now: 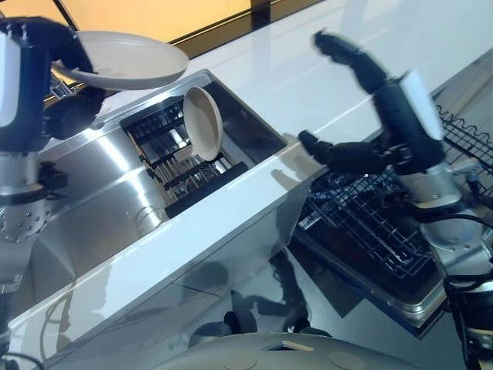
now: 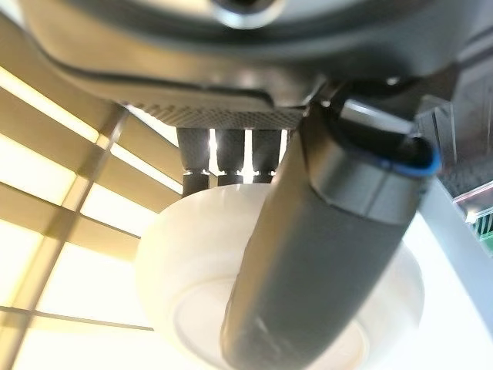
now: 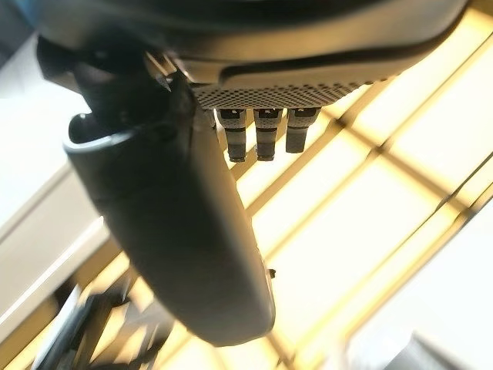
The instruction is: Pick up plates and place into dishwasher.
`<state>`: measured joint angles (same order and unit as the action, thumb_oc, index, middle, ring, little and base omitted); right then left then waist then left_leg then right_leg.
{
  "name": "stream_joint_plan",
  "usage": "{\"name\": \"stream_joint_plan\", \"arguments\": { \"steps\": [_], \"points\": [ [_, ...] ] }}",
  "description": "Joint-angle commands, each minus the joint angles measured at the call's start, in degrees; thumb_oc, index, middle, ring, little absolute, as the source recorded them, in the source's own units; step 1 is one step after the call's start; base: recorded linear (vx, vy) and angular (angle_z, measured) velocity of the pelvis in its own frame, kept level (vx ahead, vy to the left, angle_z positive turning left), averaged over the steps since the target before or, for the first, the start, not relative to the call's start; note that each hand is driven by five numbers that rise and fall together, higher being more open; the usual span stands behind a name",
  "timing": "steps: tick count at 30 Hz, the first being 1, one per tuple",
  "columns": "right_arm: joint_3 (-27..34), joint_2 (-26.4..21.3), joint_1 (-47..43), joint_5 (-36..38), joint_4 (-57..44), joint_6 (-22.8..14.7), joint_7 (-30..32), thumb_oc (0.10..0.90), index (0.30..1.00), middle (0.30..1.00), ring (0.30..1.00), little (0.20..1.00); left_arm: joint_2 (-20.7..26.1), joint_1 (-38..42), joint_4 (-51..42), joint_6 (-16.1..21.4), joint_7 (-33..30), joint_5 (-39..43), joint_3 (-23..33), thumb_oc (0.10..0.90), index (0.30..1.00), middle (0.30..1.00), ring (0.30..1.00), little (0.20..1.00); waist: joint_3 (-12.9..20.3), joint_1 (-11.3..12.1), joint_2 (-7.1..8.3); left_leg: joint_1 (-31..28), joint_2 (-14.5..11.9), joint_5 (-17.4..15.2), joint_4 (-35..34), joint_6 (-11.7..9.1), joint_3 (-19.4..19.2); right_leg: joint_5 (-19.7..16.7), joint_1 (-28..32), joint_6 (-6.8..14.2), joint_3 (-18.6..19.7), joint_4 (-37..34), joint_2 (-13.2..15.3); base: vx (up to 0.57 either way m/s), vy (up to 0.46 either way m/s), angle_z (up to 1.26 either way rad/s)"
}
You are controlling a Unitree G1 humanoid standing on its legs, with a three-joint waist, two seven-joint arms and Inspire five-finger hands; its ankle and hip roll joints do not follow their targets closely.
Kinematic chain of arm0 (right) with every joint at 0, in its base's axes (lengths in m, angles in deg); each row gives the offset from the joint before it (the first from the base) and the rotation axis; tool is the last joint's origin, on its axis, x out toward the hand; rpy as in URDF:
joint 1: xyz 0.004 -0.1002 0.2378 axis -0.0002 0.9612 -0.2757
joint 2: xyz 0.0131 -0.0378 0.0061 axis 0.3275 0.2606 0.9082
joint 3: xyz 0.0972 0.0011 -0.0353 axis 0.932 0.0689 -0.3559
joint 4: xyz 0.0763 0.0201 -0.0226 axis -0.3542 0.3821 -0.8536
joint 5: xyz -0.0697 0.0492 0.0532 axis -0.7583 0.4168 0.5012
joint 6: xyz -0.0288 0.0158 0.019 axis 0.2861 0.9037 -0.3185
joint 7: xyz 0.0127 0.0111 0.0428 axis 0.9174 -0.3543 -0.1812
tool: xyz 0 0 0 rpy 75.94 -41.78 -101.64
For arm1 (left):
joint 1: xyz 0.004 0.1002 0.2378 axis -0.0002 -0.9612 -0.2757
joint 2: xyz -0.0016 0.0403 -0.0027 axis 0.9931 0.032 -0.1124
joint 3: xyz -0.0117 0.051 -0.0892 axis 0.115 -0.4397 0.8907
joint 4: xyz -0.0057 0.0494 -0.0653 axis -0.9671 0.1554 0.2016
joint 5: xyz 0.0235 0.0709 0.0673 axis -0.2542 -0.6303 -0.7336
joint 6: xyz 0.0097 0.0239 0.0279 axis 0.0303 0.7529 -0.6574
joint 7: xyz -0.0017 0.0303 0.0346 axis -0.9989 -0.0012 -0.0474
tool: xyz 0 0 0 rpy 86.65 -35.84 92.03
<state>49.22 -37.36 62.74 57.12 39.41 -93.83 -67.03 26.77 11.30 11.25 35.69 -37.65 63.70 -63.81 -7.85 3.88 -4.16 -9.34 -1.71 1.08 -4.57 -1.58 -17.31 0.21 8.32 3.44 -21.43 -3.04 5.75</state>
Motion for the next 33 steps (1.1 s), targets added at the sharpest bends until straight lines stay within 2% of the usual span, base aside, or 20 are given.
{"name": "stream_joint_plan", "arguments": {
  "steps": [1, 6, 15, 18, 25, 33],
  "points": [
    [0.4, -0.2, -8.5, -0.9, -1.8, -1.2, 2.5, 0.8, 0.9, 0.9, 0.9, 0.9, 5.1, 8.2, -1.6, 0.4, 4.1, 7.8, -1.9, 0.1, 0.3, 0.3, 0.3, 0.2, 4.2, -0.7, 3.14, 3.1, 4.5, -6.3, 3.1, 1.4, 0.7, 4.6, -1.8, 3.5, -2.3, 4.3, 1.0, 0.0, 0.0, 0.0],
    [-3.7, 0.3, -13.2, -4.0, -1.1, -0.4, 3.6, 0.8, 0.9, 0.9, 0.9, 0.9, 1.9, 13.4, -2.2, 0.1, 11.2, 11.4, -8.0, 0.1, 0.3, 0.3, 0.3, 0.2, 4.1, -0.6, 3.16, 2.8, 4.5, -6.1, 3.0, 1.4, 1.2, 4.7, -1.7, 3.4, -1.8, 4.7, 0.6, 0.0, 0.0, 0.0],
    [-5.1, 4.6, -15.2, -7.9, -2.3, -1.5, 12.6, 0.8, 0.9, 0.9, 0.9, 0.9, -2.1, 15.0, -3.0, 0.2, 17.1, 14.2, -11.6, 0.1, 0.3, 0.3, 0.3, 0.2, 3.9, -0.7, 2.81, 2.0, 4.7, -6.1, 2.6, 1.5, 1.6, 4.5, -1.4, 3.5, -1.3, 4.6, 0.2, 0.0, 0.0, 0.0],
    [-5.8, 5.5, -14.8, -6.5, -2.7, -1.0, 9.2, 0.8, 0.9, 0.9, 0.9, 0.9, -3.7, 14.5, -3.8, 0.4, 18.0, 15.6, -12.4, 0.1, 0.3, 0.3, 0.3, 0.2, 3.9, -0.7, 2.71, 1.9, 4.8, -6.0, 2.4, 1.6, 1.8, 4.6, -1.3, 3.5, -1.0, 4.6, -0.1, 0.0, 0.0, 0.0],
    [-8.5, 6.6, -15.0, -1.2, -1.7, 3.5, 3.8, 0.8, 0.9, 0.9, 0.9, 0.9, -6.5, 15.4, -4.9, 1.6, 15.8, 16.7, -14.0, 0.1, 0.3, 0.3, 0.3, 0.2, 4.0, -0.9, 2.97, 1.7, 4.8, -5.7, 2.2, 1.5, 2.2, 4.6, -1.0, 3.0, -0.4, 4.5, -0.5, 0.0, 0.0, 0.0],
    [-10.7, 7.5, -15.6, 0.5, -0.6, 9.0, -0.3, 0.8, 0.9, 0.9, 0.9, 0.9, -6.6, 17.8, -5.5, -0.2, 10.9, 12.6, -14.8, 0.1, 0.3, 0.3, 0.3, 0.2, 4.2, -1.2, 3.13, 1.4, 4.9, -5.2, 1.8, 1.2, 2.3, 4.3, -0.6, 2.9, -0.3, 3.9, -0.6, 0.0, 0.0, 0.0]
  ]
}}
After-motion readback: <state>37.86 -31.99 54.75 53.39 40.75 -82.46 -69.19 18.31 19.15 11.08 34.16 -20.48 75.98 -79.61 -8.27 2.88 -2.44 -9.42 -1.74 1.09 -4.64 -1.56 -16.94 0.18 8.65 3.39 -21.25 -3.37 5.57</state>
